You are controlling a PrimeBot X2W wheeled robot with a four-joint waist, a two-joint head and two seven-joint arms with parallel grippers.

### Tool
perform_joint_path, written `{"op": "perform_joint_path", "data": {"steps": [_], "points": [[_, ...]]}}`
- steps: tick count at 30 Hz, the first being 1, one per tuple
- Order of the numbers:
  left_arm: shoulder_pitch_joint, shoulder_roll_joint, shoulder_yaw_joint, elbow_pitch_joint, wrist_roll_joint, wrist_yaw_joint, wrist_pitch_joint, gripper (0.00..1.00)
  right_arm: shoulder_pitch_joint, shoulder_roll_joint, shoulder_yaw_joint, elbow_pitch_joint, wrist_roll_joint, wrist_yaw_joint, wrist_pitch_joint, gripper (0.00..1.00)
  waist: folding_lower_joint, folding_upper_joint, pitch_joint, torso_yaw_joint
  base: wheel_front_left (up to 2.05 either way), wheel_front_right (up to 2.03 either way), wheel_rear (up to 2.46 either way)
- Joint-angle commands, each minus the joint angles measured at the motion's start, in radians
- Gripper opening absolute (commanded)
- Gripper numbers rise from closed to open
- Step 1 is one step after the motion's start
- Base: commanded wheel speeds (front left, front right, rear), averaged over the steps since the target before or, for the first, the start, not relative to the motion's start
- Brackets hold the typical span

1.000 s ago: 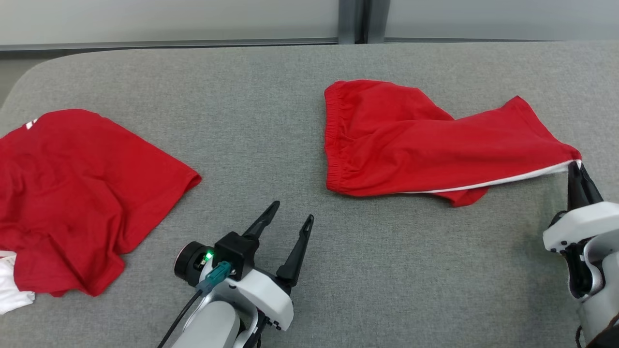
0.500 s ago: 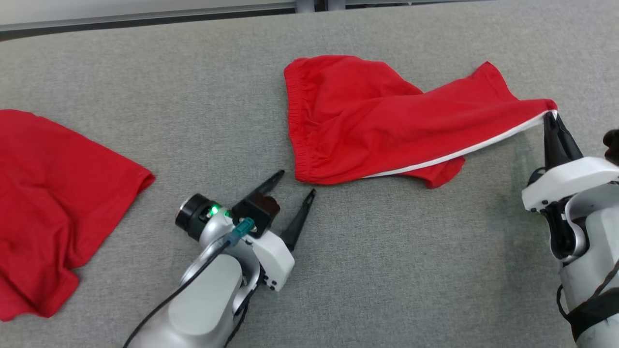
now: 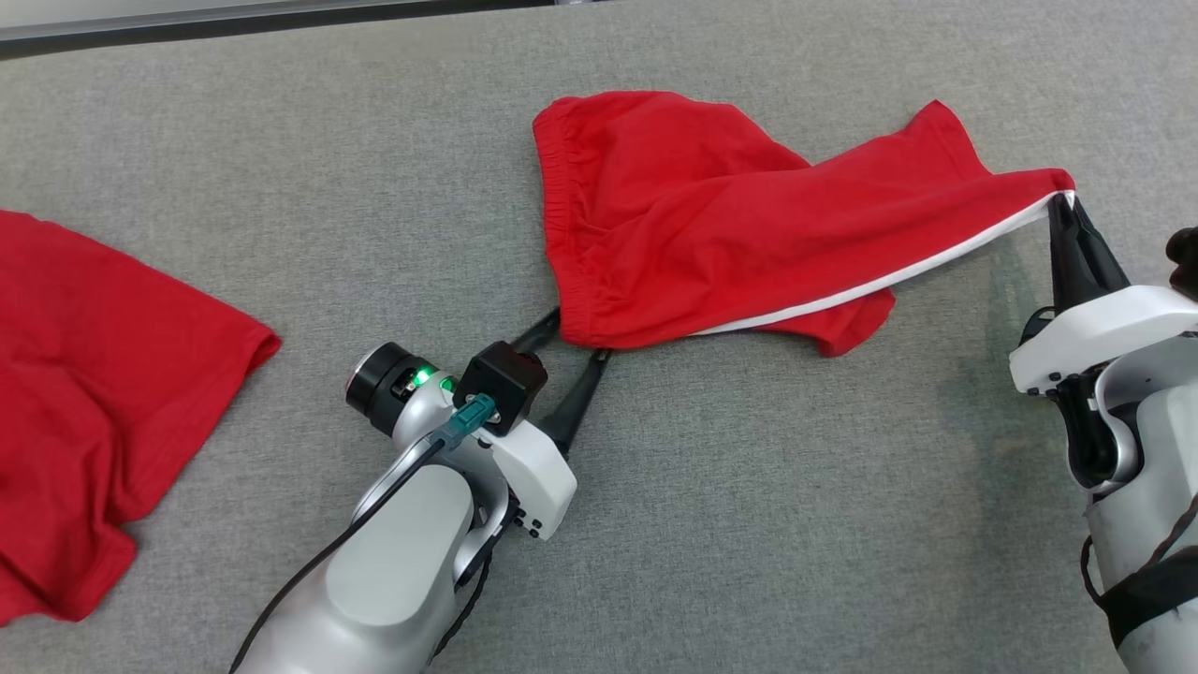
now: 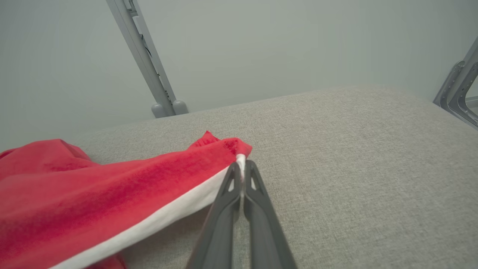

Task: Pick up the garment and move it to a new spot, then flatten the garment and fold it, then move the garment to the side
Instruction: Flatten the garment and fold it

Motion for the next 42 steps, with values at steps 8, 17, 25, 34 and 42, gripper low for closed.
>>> {"op": "perform_joint_path", "data": {"steps": [8,17,25,34,42], "points": [[0.025,0.005,0.015,-0.043,0.012,-0.022,-0.002,0.0,0.003,-0.015,-0.019,0.013,-0.019,-0.001,0.007,0.0,0.0,0.0,-0.019,0.025,0.0,0.0,0.0],[0.044,0.023,0.048,-0.128,-0.002,-0.03,-0.002,0.0,-0.006,-0.039,0.001,0.005,-0.027,-0.001,0.0,0.0,0.0,0.0,-0.082,0.051,0.0,0.0,0.0],[0.008,0.106,-0.03,-0.202,-0.117,-0.028,-0.002,0.0,-0.039,-0.109,0.059,-0.032,-0.027,-0.002,-0.018,0.0,0.0,0.0,-0.18,0.07,0.0,0.0,0.0],[-0.109,0.25,-0.117,-0.333,-0.297,-0.028,0.055,0.0,-0.081,-0.185,0.112,-0.117,-0.018,-0.002,-0.02,0.0,0.0,0.0,-0.319,0.098,0.0,0.0,0.0],[-0.21,0.333,-0.072,-0.494,-0.353,0.001,0.174,0.0,-0.084,-0.177,0.075,-0.272,-0.024,-0.002,0.022,0.0,0.0,0.0,-0.395,0.105,0.0,0.0,0.0]]}}
